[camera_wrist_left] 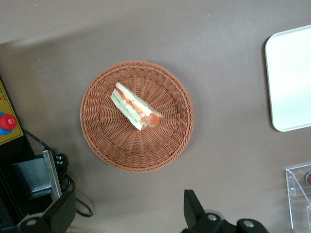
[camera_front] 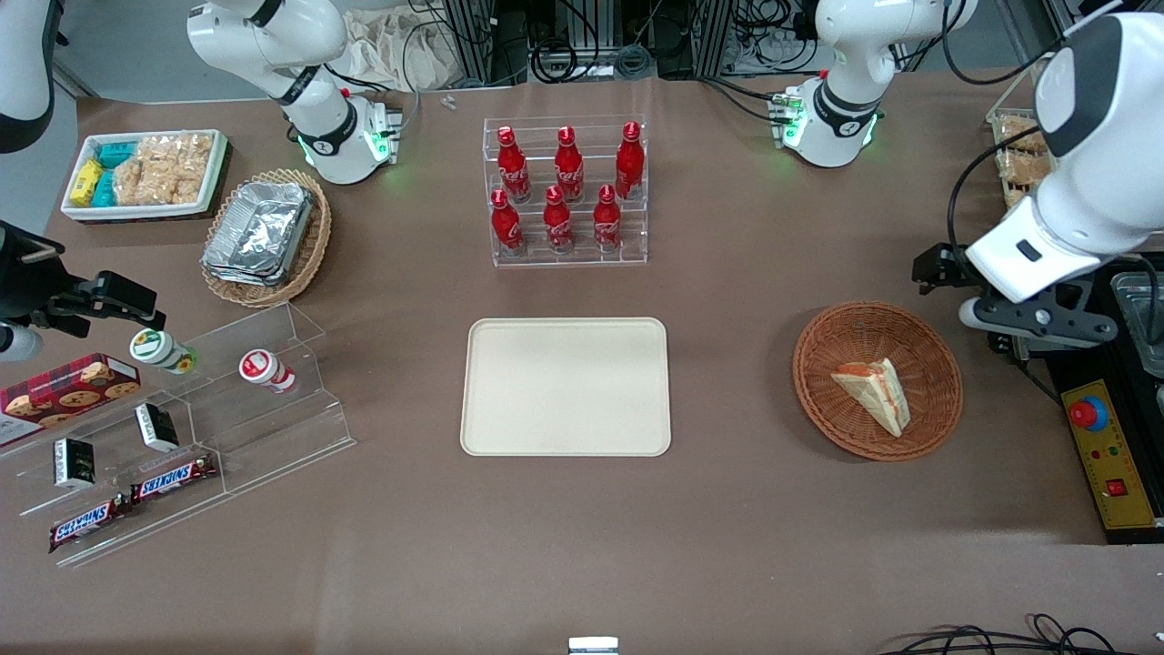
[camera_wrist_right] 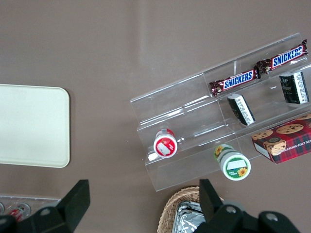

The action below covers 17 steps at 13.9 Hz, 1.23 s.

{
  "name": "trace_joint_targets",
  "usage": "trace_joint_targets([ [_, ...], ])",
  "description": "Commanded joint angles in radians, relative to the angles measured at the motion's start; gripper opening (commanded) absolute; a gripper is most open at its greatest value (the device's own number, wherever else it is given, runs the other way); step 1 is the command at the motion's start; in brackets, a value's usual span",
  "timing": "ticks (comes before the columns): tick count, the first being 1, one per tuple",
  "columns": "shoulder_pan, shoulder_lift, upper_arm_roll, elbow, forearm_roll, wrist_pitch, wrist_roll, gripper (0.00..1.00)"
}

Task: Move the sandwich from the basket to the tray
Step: 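Move the left gripper down over the sandwich in the wicker basket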

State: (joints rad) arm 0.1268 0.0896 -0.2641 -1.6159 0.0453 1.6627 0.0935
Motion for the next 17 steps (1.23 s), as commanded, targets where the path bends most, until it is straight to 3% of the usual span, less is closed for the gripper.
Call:
trace_joint_targets([
  [1, 0.001, 0.061, 0.005, 0.091, -0.015, -0.073, 0.012, 1.00],
  [5, -0.001, 0.131, 0.005, 0.148, 0.005, -0.077, -0.014, 1.00],
  [8, 0.001, 0.133, 0.006, 0.062, 0.001, -0.016, -0.222, 1.00],
  [17, 0.001, 0.173, 0.045, -0.350, -0.004, 0.581, -0.717, 1.00],
])
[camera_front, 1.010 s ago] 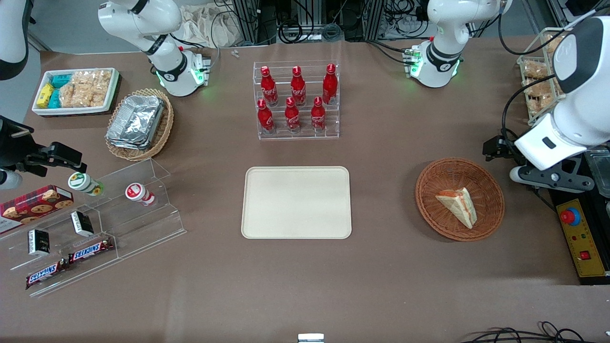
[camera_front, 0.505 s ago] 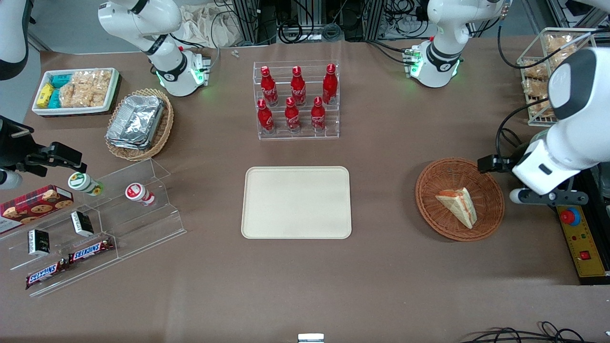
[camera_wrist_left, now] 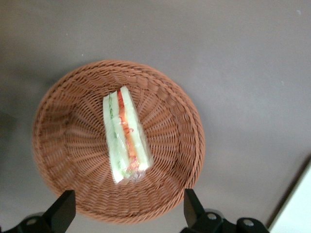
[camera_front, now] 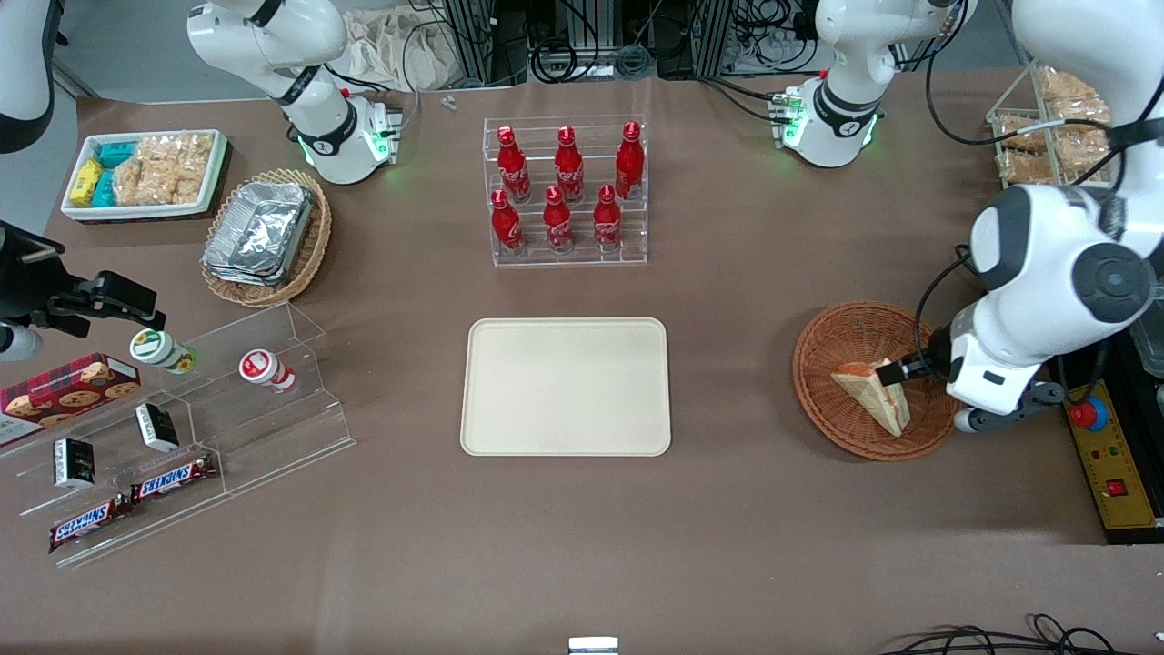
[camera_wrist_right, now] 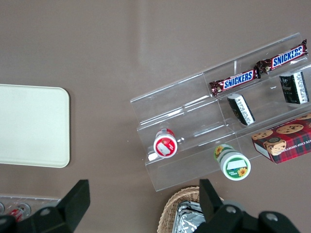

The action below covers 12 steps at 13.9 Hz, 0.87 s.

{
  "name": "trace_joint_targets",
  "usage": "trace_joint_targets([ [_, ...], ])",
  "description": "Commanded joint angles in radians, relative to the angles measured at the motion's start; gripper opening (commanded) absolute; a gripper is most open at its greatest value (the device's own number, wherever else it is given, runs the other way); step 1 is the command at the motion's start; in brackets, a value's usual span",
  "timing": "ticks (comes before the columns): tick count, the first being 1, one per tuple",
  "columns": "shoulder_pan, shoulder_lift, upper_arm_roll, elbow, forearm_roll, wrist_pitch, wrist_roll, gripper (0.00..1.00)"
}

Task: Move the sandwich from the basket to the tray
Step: 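Lower the left gripper and close it on the triangular sandwich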

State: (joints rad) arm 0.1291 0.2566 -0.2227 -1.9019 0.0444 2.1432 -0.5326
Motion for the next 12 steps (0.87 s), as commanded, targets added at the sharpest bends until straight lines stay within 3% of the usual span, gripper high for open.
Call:
trace_joint_targets([
  [1, -0.002, 0.022, 0.003, -0.081, 0.002, 0.128, -0.116, 1.00],
  [12, 0.000, 0.099, 0.051, -0.151, 0.009, 0.211, -0.121, 1.00],
])
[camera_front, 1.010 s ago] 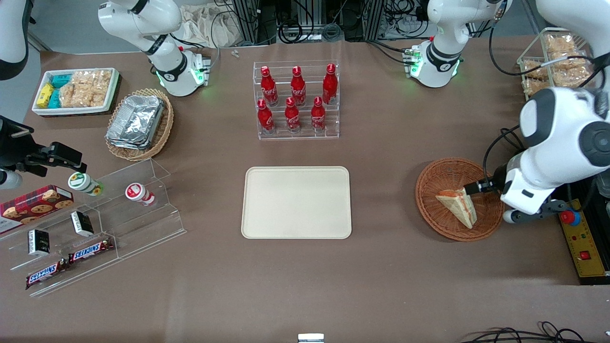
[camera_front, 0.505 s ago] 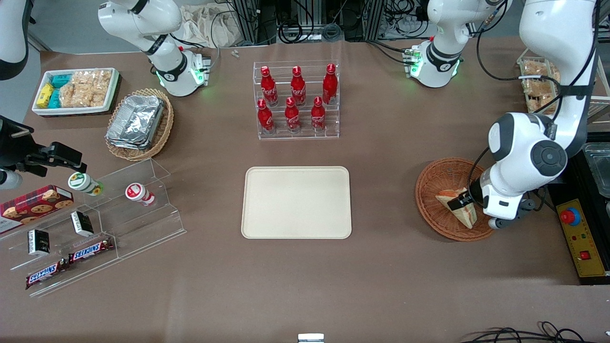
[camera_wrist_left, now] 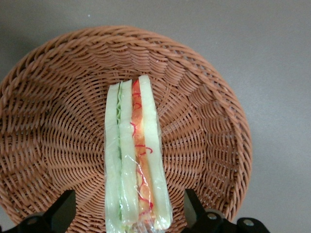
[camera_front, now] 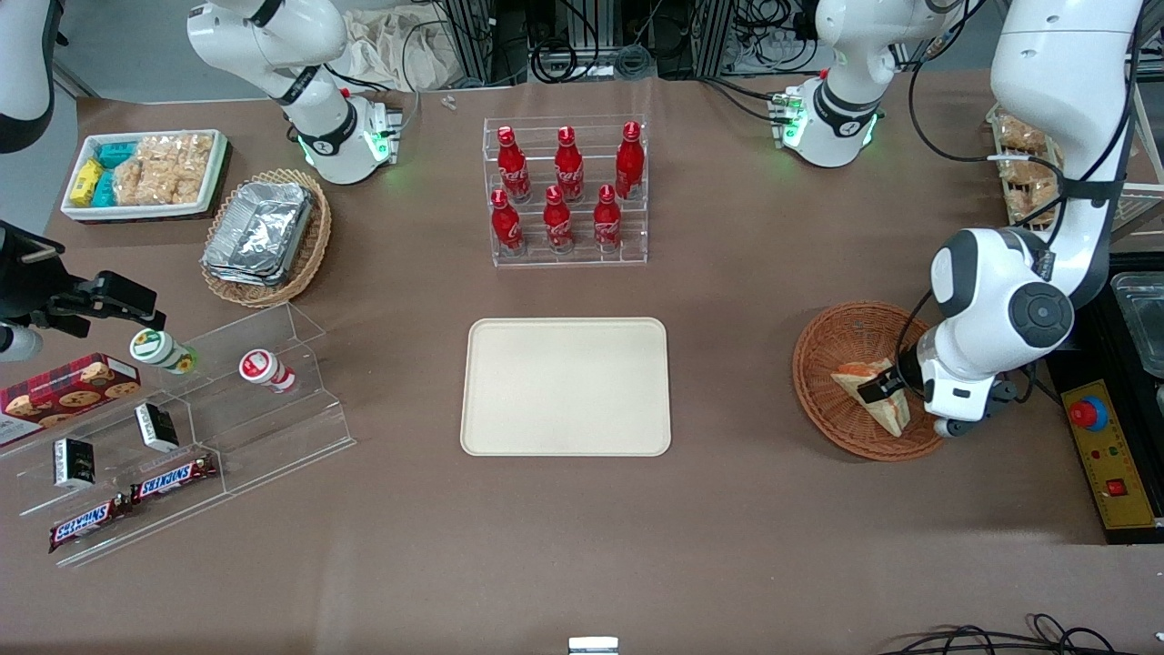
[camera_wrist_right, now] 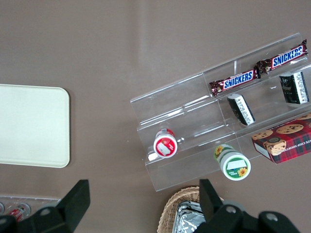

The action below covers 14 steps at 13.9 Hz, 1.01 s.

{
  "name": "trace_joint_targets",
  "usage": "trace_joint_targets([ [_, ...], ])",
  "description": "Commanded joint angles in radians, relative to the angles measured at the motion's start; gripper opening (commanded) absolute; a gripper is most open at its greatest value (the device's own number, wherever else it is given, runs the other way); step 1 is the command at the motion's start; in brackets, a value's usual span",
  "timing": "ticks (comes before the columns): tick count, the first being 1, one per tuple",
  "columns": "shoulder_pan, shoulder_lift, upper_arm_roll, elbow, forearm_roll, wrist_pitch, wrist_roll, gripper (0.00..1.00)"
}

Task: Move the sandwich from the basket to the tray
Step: 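Lower the left gripper and close it on the triangular sandwich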

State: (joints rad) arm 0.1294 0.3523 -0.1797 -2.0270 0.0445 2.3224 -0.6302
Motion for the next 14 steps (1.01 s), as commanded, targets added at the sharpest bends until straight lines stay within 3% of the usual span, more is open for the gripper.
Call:
trace_joint_targets([
  [1, -0.001, 0.016, 0.008, -0.026, 0.009, 0.044, -0.040, 1.00],
  [2, -0.001, 0.025, 0.008, -0.026, 0.009, 0.060, -0.064, 0.95],
  [3, -0.002, 0.031, 0.008, -0.024, 0.009, 0.067, -0.074, 0.76],
  [5, -0.004, 0.050, 0.006, -0.015, 0.009, 0.069, -0.085, 0.20],
  [6, -0.004, 0.050, 0.005, -0.010, 0.009, 0.069, -0.088, 0.00],
  [10, -0.005, 0.028, 0.002, 0.011, 0.011, 0.045, -0.101, 0.00],
  [14, -0.005, -0.071, -0.003, 0.109, 0.018, -0.182, -0.002, 0.00],
])
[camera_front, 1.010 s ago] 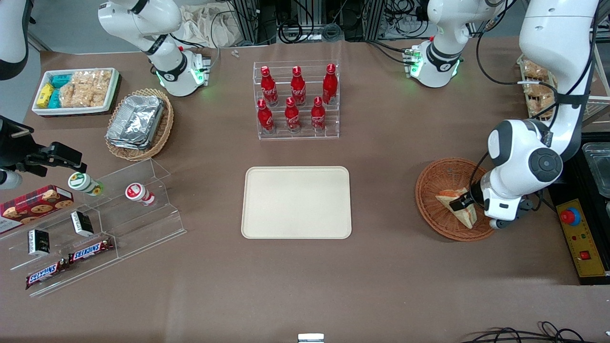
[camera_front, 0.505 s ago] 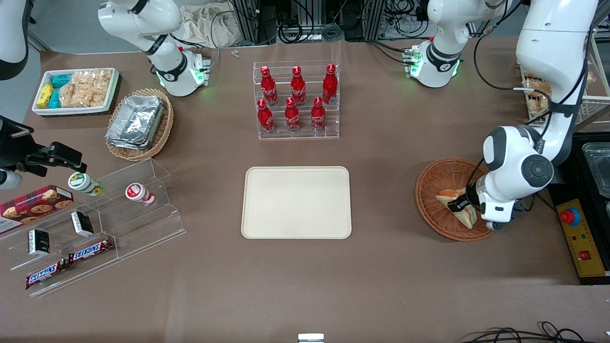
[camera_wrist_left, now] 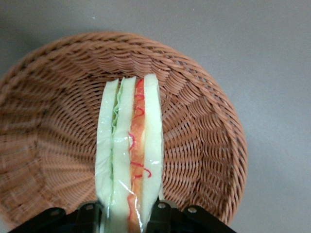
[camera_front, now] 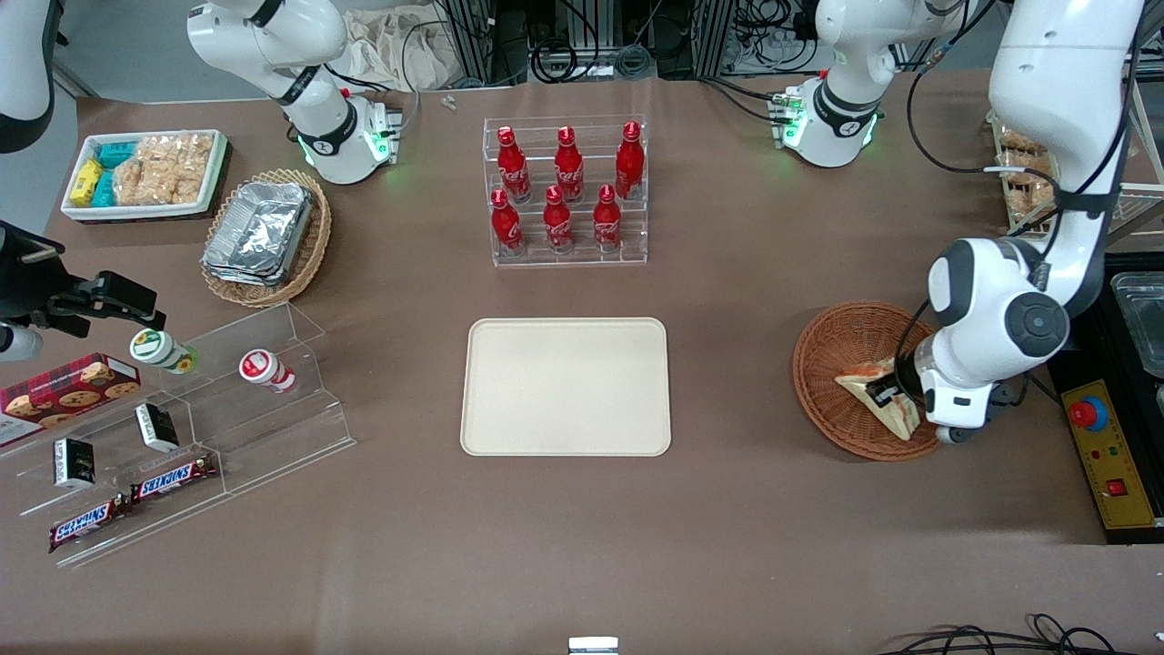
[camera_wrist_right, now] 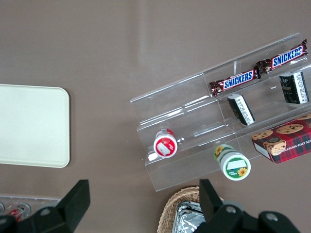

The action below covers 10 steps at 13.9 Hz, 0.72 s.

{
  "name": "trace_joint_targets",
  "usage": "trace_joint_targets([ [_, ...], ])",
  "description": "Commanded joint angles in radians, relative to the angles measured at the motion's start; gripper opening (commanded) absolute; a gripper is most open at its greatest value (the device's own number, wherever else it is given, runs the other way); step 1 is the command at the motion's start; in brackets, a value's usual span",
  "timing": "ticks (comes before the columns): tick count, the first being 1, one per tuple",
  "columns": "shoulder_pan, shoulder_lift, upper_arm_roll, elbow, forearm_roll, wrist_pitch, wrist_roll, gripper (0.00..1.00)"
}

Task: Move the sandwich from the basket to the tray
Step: 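Lift the sandwich up out of the basket with the left gripper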

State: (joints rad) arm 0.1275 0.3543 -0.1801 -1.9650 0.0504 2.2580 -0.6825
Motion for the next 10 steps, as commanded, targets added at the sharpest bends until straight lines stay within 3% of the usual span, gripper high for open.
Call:
trace_joint_targets([
  [1, -0.003, -0.095, -0.012, 0.092, 0.012, -0.191, 0.084, 0.00],
  [3, -0.002, -0.123, -0.039, 0.243, 0.011, -0.401, 0.156, 0.00],
  [6, 0.000, -0.075, -0.125, 0.567, -0.004, -0.713, 0.432, 0.00],
  [10, -0.009, -0.052, -0.281, 0.614, -0.058, -0.729, 0.353, 0.00],
])
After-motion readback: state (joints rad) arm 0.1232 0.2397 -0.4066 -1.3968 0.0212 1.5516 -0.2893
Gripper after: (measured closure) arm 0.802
